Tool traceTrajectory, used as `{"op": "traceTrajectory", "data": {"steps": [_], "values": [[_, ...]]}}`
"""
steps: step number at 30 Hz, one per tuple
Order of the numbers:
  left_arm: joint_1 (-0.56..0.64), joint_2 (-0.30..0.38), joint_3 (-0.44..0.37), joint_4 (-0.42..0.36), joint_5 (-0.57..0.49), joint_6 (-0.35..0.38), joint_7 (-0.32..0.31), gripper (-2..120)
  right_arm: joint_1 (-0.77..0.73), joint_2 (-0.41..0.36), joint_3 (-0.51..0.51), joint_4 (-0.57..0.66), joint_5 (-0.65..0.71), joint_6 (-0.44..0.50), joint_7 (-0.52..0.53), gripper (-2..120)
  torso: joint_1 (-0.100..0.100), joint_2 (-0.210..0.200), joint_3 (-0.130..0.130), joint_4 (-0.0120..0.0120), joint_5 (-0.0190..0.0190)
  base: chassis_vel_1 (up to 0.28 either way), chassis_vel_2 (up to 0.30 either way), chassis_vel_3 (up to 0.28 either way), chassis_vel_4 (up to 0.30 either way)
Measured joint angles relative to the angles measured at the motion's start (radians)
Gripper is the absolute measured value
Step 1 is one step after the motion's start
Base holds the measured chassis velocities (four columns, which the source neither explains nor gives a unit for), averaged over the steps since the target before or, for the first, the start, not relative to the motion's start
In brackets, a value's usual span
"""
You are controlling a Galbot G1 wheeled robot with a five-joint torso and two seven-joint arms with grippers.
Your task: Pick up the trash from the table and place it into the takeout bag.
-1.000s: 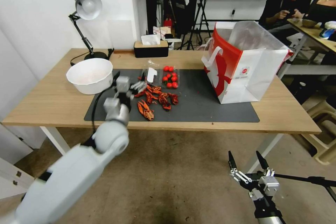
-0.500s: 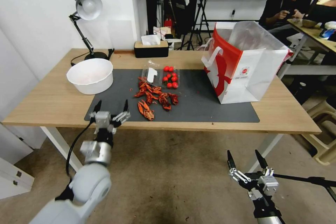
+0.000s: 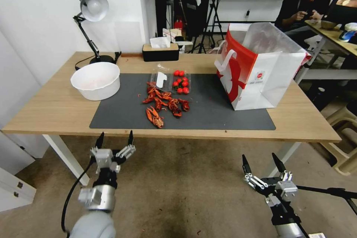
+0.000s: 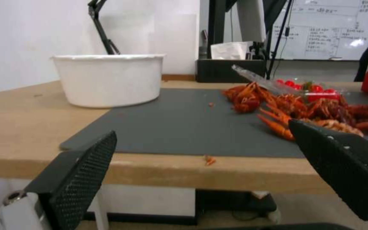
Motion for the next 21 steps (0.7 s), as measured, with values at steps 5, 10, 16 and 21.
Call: {"op": "traceTrajectory", "data": {"steps": [5, 10, 16, 21], "values": [[0.010, -0.001, -0.010, 0.004, -0.001, -0.012, 0.007, 100, 0.010, -0.007, 0.001, 0.005, 0.018, -0.019, -0.005, 100, 0.000, 0.000, 0.000, -0.0001, 0.0002, 0.000, 0.000, 0.000, 0.000], [0.024, -0.007, -0.024, 0.009, -0.004, -0.024, 0.015, 100, 0.022, -0.012, 0.002, 0.013, 0.021, -0.049, 0.003, 100, 0.000, 0.000, 0.000, -0.0001, 0.0003, 0.000, 0.000, 0.000, 0.000], [0.035, -0.020, -0.039, 0.029, -0.007, -0.052, 0.033, 100, 0.030, -0.017, -0.005, 0.022, 0.029, -0.076, 0.007, 100, 0.000, 0.000, 0.000, -0.0001, 0.0001, 0.000, 0.000, 0.000, 0.000], [0.036, -0.026, -0.040, 0.036, -0.001, -0.061, 0.039, 100, 0.031, -0.018, -0.008, 0.023, 0.029, -0.079, 0.006, 100, 0.000, 0.000, 0.000, 0.0000, 0.0000, 0.000, 0.000, 0.000, 0.000]]}}
